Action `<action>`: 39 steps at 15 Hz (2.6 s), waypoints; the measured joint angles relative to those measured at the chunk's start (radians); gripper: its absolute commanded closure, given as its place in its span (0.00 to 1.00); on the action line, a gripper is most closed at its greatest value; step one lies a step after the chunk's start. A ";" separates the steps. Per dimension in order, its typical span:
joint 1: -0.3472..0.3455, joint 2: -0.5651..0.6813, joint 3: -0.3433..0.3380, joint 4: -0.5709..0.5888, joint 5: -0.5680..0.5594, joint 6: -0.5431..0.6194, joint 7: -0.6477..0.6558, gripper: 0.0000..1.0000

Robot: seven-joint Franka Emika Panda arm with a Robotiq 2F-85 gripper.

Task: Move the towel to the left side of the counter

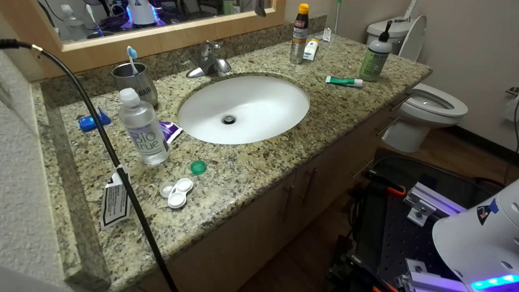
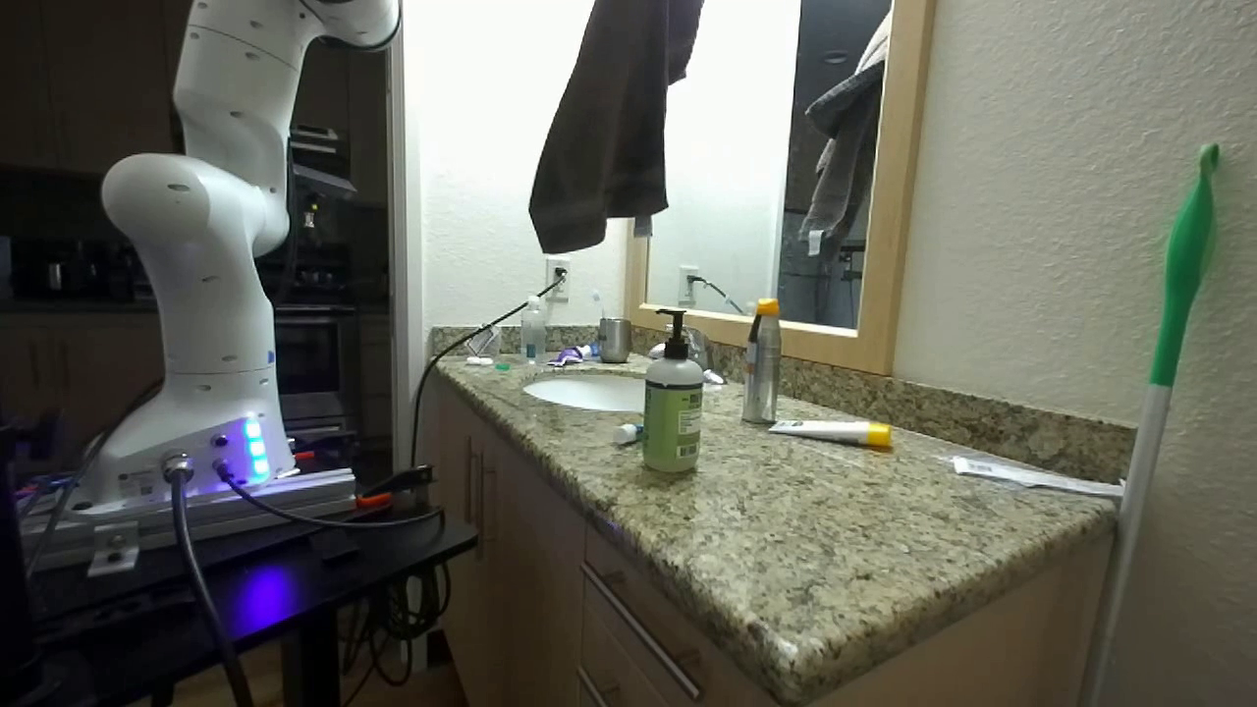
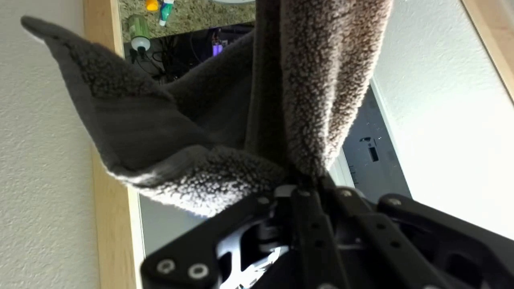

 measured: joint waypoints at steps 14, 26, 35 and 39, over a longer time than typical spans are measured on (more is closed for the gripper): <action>0.022 0.010 -0.009 -0.004 -0.016 0.004 -0.057 0.99; 0.073 0.011 -0.009 -0.005 -0.014 0.004 -0.087 0.94; 0.073 0.011 -0.009 -0.004 -0.014 0.004 -0.087 0.94; 0.073 0.011 -0.009 -0.005 -0.014 0.004 -0.087 0.94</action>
